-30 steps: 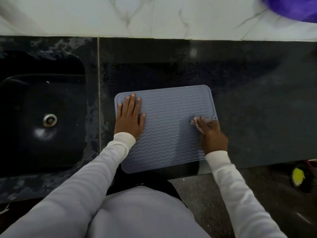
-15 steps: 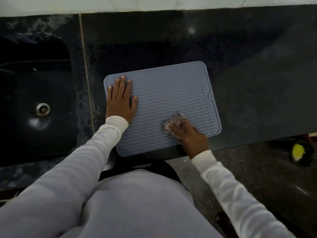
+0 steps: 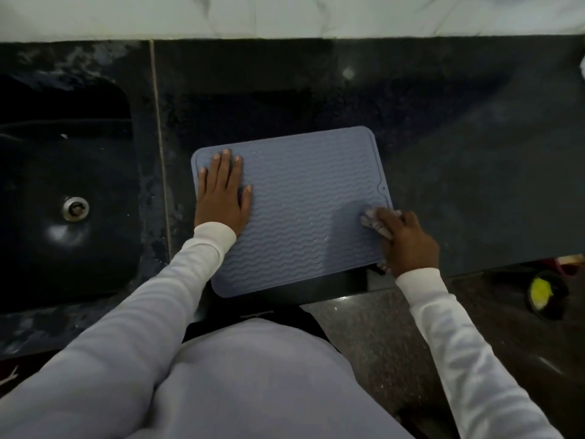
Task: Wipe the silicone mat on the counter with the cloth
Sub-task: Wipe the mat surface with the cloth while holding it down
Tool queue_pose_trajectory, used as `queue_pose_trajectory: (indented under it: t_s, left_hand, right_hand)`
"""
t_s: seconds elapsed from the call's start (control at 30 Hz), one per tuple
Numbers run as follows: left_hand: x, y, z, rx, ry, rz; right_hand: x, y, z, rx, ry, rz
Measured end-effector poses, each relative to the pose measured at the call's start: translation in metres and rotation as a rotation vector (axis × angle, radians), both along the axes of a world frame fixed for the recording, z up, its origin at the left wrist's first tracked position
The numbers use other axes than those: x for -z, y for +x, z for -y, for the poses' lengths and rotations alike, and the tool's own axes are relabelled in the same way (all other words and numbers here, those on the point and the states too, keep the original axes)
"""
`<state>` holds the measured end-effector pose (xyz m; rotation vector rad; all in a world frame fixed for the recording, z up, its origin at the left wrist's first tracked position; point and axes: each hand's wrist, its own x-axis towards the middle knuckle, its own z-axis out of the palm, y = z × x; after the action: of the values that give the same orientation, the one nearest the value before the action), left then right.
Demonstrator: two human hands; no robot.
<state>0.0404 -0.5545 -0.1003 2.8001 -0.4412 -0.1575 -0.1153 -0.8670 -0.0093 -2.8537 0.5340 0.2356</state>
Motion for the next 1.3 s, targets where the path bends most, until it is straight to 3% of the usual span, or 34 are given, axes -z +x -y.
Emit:
queue_pose_trajectory:
  t_s: [0.2, 0.43, 0.57, 0.77, 0.87, 0.97, 1.2, 1.3]
  left_hand:
    - [-0.004, 0.001, 0.001, -0.042, -0.043, -0.013]
    - [-0.001, 0.006, 0.000, -0.125, 0.050, -0.042]
    - [0.002, 0.006, 0.000, -0.159, 0.027, -0.004]
    - [0.003, 0.003, 0.001, -0.161, -0.012, 0.009]
    - [0.004, 0.002, 0.002, -0.166, -0.010, 0.016]
    - [0.002, 0.001, 0.003, -0.164, -0.005, 0.021]
    - [0.001, 0.001, 0.002, -0.159, -0.027, 0.016]
    - [-0.001, 0.000, 0.000, -0.149, -0.073, 0.022]
  right_hand:
    - [-0.004, 0.107, -0.096, -0.182, 0.206, 0.231]
    - [0.029, 0.184, -0.209, -0.455, 0.026, -0.152]
    - [0.036, 0.180, -0.174, -0.529, -0.065, -0.069]
    - [0.040, 0.188, -0.072, -0.289, 0.010, -0.043]
    - [0.038, 0.180, -0.009, -0.186, -0.071, -0.143]
    - [0.040, 0.176, 0.036, -0.035, -0.121, -0.083]
    - [0.038, 0.172, 0.047, 0.201, 0.039, -0.072]
    - [0.024, 0.170, 0.023, 0.253, 0.060, 0.030]
